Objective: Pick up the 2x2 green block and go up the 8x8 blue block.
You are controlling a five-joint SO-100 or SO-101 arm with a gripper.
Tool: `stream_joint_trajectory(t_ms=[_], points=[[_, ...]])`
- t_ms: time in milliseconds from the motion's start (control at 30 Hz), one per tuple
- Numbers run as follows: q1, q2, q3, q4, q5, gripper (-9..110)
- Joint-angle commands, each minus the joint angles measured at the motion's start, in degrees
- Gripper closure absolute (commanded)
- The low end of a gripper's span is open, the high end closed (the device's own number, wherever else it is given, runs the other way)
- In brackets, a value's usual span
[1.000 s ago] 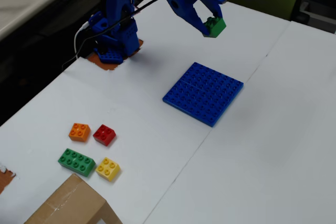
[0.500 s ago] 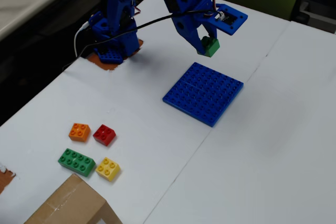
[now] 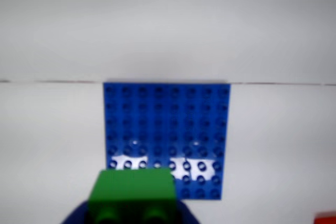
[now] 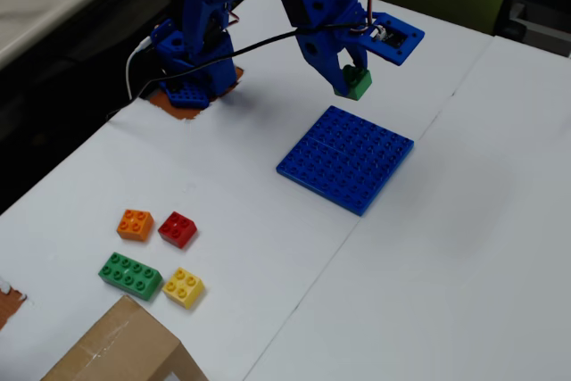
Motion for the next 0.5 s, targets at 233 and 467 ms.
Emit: stream_joint_trajectory(t_ms=[233, 467], points=[[-0.6, 0.7, 0.7, 2.1, 1.1, 94], [0.9, 1.6, 0.7, 2.2, 0.8, 94]])
